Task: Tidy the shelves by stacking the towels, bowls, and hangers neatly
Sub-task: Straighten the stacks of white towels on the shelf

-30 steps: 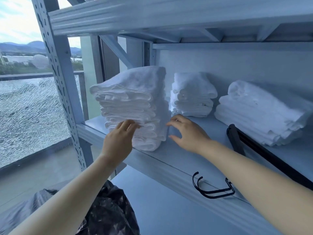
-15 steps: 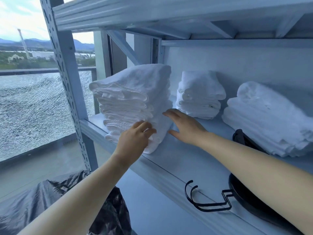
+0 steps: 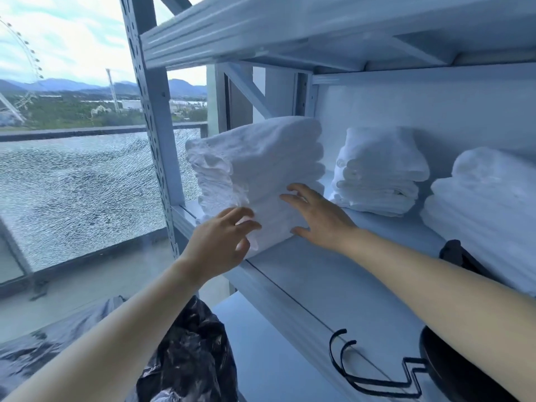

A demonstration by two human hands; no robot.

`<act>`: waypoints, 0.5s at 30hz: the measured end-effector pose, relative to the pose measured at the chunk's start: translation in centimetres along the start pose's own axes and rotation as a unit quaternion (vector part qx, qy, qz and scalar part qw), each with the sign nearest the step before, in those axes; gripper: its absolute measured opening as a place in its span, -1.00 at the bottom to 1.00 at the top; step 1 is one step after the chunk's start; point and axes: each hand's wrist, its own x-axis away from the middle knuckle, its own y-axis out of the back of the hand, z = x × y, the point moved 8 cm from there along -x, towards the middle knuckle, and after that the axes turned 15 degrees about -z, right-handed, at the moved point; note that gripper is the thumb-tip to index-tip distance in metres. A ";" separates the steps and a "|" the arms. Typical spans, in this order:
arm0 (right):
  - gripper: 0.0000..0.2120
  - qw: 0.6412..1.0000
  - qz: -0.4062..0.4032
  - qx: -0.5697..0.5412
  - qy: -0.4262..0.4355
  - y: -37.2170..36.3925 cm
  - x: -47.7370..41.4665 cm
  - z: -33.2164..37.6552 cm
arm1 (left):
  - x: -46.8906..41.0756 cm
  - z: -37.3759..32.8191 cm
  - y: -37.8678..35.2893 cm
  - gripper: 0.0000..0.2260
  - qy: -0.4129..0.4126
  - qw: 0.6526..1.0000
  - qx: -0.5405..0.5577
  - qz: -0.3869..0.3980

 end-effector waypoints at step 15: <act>-0.09 1.000 0.000 -0.008 -0.003 -1.7 -1.0 -1.8 | -4.2 -0.4 0.0 -0.67 -0.050 0.992 -0.111 -0.044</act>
